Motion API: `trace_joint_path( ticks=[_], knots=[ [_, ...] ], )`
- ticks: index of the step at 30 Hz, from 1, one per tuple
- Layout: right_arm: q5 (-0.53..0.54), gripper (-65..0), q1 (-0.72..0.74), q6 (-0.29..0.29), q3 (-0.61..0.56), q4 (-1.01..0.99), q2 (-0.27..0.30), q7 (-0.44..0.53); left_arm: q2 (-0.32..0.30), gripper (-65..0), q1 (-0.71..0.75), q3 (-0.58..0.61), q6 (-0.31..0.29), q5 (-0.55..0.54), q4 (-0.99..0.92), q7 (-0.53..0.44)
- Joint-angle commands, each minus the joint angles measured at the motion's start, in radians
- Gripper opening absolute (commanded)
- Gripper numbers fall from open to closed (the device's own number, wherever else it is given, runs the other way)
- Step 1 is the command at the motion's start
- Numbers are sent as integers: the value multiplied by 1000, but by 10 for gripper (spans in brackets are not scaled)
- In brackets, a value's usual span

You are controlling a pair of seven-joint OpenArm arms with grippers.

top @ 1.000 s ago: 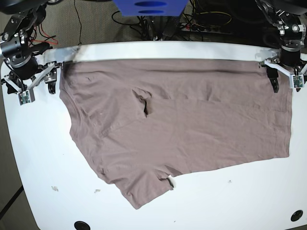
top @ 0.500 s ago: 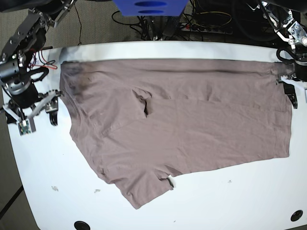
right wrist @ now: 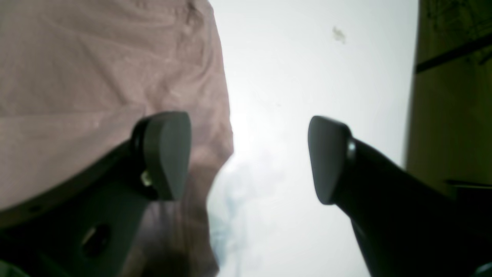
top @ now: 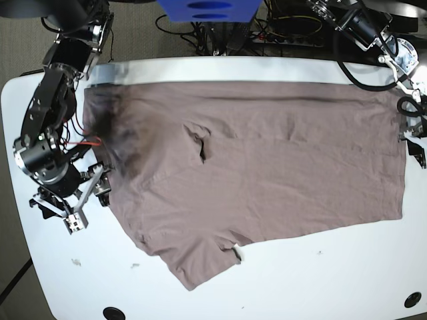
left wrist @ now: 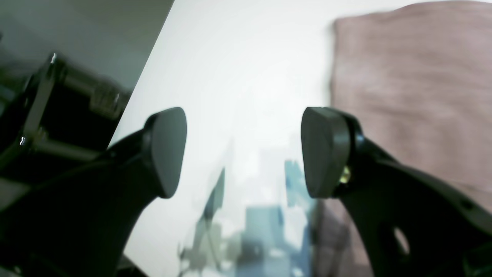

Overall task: Fold the T-shirt properly
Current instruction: 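Release the edge and reach the right gripper to the shirt's hem corner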

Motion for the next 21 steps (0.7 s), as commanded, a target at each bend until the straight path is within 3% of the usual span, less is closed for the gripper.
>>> trace_joint_path(
  ticks=[1, 13, 21],
  knots=[
    [-2, -199, 47, -2, -21, -69, 11, 42, -38, -206, -25, -3, 8, 1, -26, -27],
    [-4, -199, 210, -2, -142, -431, 11, 241, -90, -206, -60, 2, 8, 4, -104, -30],
    [-4, -199, 300, -2, -210, -625, 11, 360, -122, -206, -63, 82, 8, 4, -126, -28]
  ],
)
